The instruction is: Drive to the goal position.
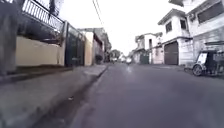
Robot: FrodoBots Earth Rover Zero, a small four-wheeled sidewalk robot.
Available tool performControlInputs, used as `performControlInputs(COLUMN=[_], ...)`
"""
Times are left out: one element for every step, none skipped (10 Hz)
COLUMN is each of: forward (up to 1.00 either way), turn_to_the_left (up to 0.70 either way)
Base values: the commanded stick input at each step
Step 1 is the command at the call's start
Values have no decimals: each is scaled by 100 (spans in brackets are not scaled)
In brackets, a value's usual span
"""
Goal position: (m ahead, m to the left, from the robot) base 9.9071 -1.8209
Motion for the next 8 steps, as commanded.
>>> performControlInputs(forward=[100, 100, 100, 100, 100, 100, 100, 100], turn_to_the_left=[0, 0, 0, 0, 0, 0, 0, 0])
